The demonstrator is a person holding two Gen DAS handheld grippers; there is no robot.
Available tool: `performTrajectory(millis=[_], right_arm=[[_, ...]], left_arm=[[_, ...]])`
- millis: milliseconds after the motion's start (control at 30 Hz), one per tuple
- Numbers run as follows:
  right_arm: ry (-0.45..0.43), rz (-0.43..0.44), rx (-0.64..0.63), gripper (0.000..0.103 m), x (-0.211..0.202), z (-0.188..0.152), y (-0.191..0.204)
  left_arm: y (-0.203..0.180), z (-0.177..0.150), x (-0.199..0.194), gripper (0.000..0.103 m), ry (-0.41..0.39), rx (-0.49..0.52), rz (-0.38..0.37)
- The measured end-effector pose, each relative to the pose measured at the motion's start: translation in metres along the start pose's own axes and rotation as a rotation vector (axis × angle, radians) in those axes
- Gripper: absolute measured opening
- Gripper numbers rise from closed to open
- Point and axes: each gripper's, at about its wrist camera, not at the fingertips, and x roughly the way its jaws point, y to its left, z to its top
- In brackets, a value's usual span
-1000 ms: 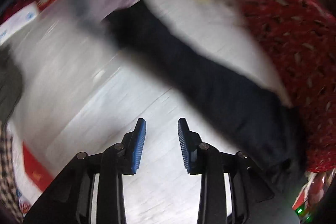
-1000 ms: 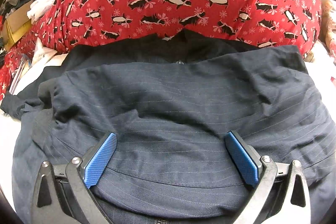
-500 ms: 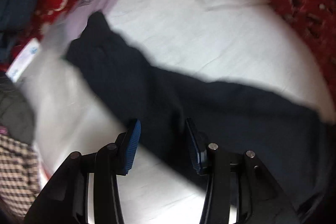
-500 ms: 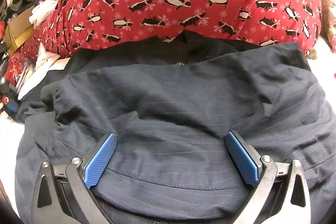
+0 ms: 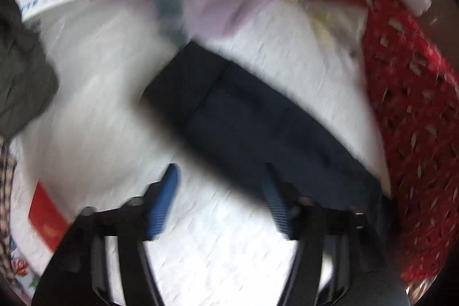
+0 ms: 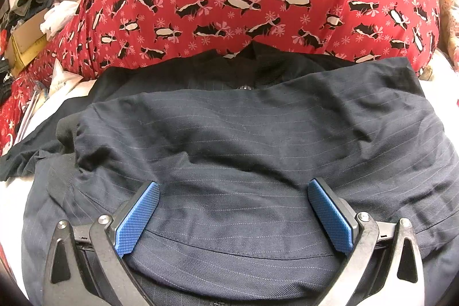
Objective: Fold large clothes
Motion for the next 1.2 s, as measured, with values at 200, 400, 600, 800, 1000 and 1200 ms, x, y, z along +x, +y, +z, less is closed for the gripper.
performTrajectory(millis=[200, 400, 600, 800, 1000, 1200], right_arm=[[-0.002, 0.003, 0.004, 0.103, 0.000, -0.001, 0.000], [-0.003, 0.010, 0.011, 0.103, 0.000, -0.001, -0.001], [0.031, -0.009, -0.010, 0.103, 0.003, 0.003, 0.004], [0.137, -0.044, -0.078, 0.102, -0.003, 0.017, 0.006], [0.016, -0.137, -0.033, 0.102, -0.058, 0.019, -0.049], [0.068, -0.204, 0.041, 0.103, -0.066, -0.005, -0.114]], left_arm=[[-0.006, -0.015, 0.053, 0.076, 0.109, -0.124, -0.081], [0.000, -0.011, 0.051, 0.010, -0.033, -0.266, -0.217], [-0.040, -0.031, 0.008, 0.001, -0.075, -0.100, -0.297], [-0.113, -0.085, -0.056, 0.001, -0.065, 0.129, -0.432], [-0.180, -0.141, -0.099, 0.001, -0.043, 0.290, -0.522], [-0.240, -0.209, -0.114, 0.001, 0.011, 0.410, -0.552]])
